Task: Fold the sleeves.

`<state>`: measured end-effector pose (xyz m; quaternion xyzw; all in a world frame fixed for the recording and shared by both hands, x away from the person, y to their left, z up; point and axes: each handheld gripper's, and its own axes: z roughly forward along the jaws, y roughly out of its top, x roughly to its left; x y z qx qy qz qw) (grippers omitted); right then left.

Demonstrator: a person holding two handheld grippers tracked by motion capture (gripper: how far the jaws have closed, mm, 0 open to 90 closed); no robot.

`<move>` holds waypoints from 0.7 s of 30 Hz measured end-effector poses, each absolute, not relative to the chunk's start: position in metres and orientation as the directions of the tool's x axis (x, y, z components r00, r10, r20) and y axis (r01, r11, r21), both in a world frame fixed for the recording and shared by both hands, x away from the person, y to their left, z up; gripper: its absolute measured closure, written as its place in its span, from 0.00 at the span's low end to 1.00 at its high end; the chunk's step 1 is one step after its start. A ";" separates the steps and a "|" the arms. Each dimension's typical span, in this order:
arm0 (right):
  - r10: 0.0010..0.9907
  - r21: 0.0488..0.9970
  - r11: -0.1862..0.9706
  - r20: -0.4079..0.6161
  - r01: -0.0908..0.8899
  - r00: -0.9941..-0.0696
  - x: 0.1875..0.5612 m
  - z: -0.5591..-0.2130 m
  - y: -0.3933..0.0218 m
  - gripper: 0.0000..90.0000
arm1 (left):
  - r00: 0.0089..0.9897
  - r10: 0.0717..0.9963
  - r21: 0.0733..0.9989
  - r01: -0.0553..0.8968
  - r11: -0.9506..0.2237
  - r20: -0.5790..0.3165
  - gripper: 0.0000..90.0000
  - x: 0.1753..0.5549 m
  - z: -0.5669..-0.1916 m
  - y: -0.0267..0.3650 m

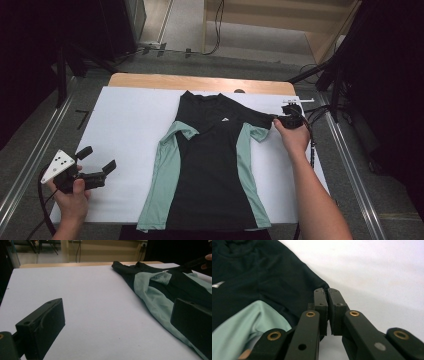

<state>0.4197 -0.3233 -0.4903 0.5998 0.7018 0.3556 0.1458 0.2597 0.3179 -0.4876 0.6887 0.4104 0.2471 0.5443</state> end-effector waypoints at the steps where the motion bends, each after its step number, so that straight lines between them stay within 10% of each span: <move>1: 0.944 0.677 0.022 0.228 0.736 -0.237 0.419 -0.488 -0.323 0.94 | 0.541 0.834 0.953 0.296 -0.071 -0.106 0.00 0.260 -0.488 0.318; 21: 0.929 0.717 0.028 0.238 0.697 -0.282 0.411 -0.467 -0.313 0.95 | 0.541 0.835 0.952 0.296 -0.075 -0.102 0.00 0.260 -0.488 0.317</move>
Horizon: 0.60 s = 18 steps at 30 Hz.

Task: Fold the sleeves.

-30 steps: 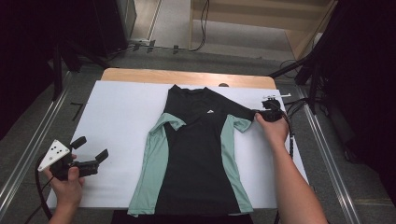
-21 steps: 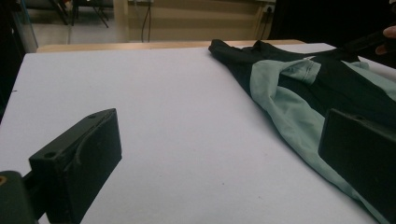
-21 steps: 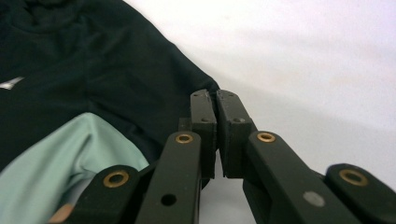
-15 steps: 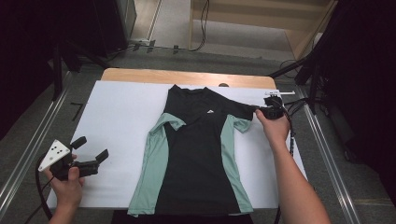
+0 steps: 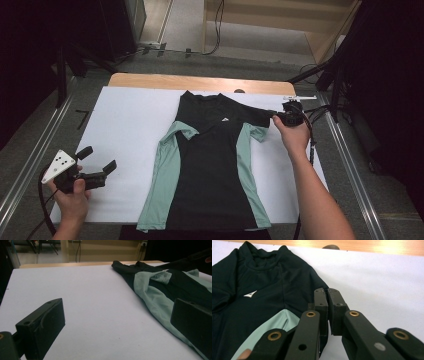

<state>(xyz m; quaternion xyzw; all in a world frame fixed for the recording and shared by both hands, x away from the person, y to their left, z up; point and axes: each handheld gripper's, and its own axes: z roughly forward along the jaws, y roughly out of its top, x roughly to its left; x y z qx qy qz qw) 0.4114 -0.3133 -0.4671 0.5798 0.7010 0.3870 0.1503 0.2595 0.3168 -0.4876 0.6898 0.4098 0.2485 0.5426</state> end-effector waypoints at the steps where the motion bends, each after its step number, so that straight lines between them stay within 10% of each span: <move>1: 0.929 0.719 0.028 0.238 0.695 -0.284 0.411 -0.466 -0.312 0.95 | 0.541 0.835 0.952 0.296 -0.076 -0.101 0.00 0.260 -0.488 0.317; 18: 0.915 0.751 0.050 0.229 0.658 -0.331 0.409 -0.447 -0.294 0.95 | 0.541 0.835 0.953 0.295 -0.076 -0.101 0.00 0.259 -0.488 0.317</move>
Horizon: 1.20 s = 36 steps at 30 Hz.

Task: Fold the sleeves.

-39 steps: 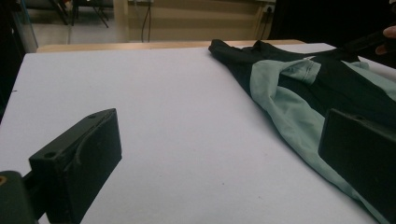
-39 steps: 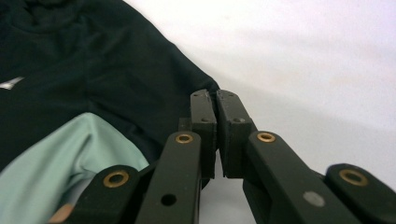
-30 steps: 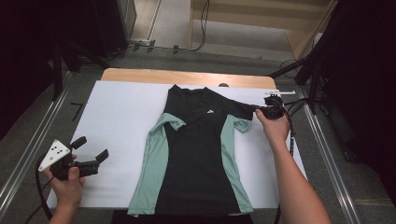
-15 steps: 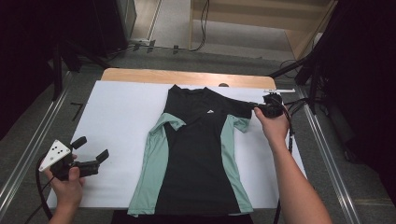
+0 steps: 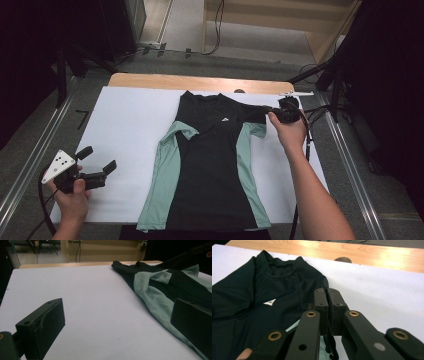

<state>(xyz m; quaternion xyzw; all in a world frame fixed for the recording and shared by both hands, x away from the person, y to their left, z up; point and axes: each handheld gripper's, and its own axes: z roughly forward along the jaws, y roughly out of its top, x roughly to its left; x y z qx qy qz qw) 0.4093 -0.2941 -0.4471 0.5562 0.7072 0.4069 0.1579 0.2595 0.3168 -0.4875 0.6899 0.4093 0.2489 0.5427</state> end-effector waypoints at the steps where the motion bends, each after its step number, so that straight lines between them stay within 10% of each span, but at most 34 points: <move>1: 0.913 0.752 0.051 0.231 0.658 -0.335 0.409 -0.446 -0.293 0.95 | 0.541 0.835 0.953 0.294 -0.077 -0.100 0.00 0.259 -0.488 0.317; 36: 0.873 0.782 0.096 0.231 0.616 -0.429 0.411 -0.422 -0.249 0.95 | 0.542 0.834 0.953 0.293 -0.074 -0.102 0.00 0.260 -0.487 0.318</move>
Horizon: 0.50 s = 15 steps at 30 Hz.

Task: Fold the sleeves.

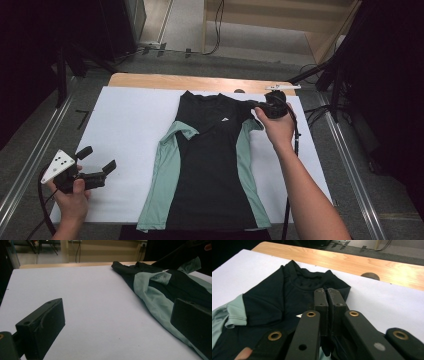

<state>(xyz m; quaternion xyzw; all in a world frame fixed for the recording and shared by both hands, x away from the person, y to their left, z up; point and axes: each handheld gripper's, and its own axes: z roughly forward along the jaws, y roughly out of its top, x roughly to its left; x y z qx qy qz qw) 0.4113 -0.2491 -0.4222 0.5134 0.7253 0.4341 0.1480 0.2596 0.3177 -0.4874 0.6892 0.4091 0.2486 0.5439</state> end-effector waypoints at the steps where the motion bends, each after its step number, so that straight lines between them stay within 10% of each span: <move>1: 0.871 0.781 0.099 0.231 0.616 -0.433 0.411 -0.422 -0.247 0.95 | 0.542 0.834 0.953 0.293 -0.073 -0.103 0.00 0.259 -0.487 0.318; 15: 0.858 0.785 0.110 0.234 0.609 -0.457 0.412 -0.416 -0.232 0.95 | 0.544 0.833 0.953 0.293 -0.075 -0.102 0.00 0.260 -0.488 0.317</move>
